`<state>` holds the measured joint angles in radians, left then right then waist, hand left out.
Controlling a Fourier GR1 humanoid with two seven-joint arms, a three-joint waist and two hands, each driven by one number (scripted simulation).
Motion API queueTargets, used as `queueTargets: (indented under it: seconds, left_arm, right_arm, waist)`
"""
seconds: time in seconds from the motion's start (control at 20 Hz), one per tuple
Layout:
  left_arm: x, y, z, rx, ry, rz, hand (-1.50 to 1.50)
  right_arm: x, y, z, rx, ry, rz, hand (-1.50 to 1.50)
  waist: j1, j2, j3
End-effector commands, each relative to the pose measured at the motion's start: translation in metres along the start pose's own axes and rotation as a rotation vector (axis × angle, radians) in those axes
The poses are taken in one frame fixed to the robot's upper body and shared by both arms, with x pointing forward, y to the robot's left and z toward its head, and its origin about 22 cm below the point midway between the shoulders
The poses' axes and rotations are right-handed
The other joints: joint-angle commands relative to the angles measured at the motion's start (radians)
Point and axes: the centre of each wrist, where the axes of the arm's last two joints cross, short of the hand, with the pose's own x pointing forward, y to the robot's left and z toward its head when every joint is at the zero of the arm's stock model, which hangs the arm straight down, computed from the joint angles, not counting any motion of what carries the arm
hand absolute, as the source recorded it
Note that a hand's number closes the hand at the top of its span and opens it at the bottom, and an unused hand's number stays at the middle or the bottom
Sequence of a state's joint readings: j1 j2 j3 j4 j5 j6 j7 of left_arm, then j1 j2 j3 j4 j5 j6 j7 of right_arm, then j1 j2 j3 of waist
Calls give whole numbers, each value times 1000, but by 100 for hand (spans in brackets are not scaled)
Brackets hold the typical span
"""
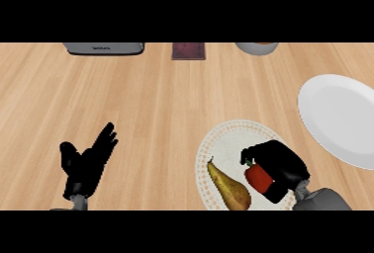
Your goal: Pick the bell pepper from the placemat and place it in the plate
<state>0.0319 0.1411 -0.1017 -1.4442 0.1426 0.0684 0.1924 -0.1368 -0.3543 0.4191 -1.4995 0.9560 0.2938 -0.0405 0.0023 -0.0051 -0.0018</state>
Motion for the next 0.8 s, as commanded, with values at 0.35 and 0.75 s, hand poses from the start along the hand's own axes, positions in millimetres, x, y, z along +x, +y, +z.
queueTargets:
  seconds: [0.35, 0.75]
  left_arm:
    - [4, 4, -2, -1, 6, -5, 0]
    - [6, -17, -6, -60, 5, -14, 0]
  right_arm:
    - [-12, -21, -38, -253, 681, -324, 150]
    - [15, -112, -70, -883, 1043, -368, 150]
  waist:
    - [-7, 20, 1]
    - [58, 25, -1]
